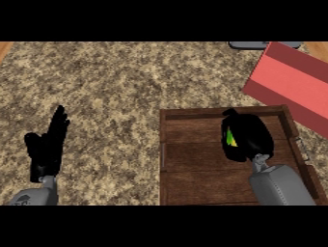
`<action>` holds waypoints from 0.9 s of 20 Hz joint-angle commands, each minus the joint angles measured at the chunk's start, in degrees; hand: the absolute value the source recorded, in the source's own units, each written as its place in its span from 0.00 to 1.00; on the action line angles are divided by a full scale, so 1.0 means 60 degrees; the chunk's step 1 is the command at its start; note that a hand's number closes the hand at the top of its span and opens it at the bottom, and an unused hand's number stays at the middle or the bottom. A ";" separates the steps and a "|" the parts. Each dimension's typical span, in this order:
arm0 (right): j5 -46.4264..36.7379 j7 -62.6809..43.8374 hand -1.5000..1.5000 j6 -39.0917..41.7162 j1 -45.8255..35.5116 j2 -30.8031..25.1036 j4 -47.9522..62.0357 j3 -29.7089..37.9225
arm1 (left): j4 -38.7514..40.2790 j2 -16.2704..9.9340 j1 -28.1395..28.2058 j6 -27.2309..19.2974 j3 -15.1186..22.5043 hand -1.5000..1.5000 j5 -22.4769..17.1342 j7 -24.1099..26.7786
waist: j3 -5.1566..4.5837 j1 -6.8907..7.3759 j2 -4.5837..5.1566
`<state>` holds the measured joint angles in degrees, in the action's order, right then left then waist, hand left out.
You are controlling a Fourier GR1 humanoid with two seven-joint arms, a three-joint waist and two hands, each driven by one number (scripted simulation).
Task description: Pick the lemon from the tray and place it in the cardboard box
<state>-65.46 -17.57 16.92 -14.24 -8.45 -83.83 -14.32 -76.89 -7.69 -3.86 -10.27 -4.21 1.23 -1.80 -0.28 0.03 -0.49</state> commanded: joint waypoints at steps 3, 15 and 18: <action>-0.0200 -0.1664 1.00 0.0326 0.1614 0.0748 -0.1107 -0.0190 | 0.0212 -0.0272 0.0091 0.0321 -0.0183 0.50 -0.0097 0.0174 | 0.0042 -0.0074 0.0059; -0.0422 -0.1937 1.00 0.1260 0.2380 0.0296 -0.5567 -0.0737 | -0.0120 0.0247 0.0162 -0.0129 0.0064 0.50 0.0270 0.0159 | 0.0042 -0.0089 0.0046; -0.0163 -0.2517 1.00 0.1976 0.1472 0.0538 -0.6542 -0.0153 | -0.0263 -0.0109 0.0388 0.0316 -0.0169 0.50 -0.0032 0.0120 | 0.0041 -0.0050 0.0049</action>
<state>-67.31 -30.58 26.03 -4.22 -5.46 -114.54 -16.71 -78.22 -7.14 -2.76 -9.96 -4.39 1.91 -2.05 -0.05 -0.26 -0.21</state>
